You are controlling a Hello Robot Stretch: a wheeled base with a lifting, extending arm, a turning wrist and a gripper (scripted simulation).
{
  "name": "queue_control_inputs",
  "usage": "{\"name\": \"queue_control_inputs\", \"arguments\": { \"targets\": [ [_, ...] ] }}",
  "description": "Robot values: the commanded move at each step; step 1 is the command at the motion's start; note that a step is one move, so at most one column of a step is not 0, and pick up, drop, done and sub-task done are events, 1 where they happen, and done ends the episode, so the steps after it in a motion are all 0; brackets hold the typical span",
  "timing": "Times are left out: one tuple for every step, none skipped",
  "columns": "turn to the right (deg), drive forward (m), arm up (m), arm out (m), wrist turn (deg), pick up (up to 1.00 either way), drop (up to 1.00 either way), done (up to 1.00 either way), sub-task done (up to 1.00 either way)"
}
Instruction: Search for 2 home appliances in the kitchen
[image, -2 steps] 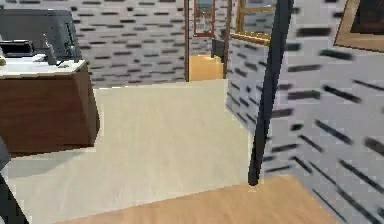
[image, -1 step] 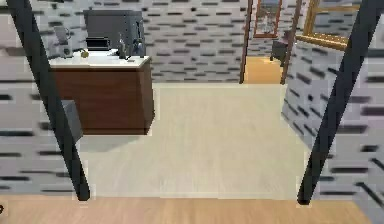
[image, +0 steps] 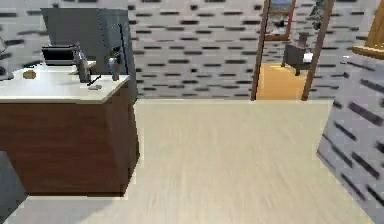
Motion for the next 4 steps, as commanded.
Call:
{"name": "queue_control_inputs", "arguments": {
  "targets": [
    [0.0, 1.0, 0.0, 0.0, 0.0, 0.0, 0.0, 0.0, 0.0],
    [0.0, 1.0, 0.0, 0.0, 0.0, 0.0, 0.0, 0.0, 0.0],
    [0.0, 0.15, 0.0, 0.0, 0.0, 0.0, 0.0, 0.0, 0.0],
    [-45.0, 0.0, 0.0, 0.0, 0.0, 0.0, 0.0, 0.0, 0.0]
  ]
}}
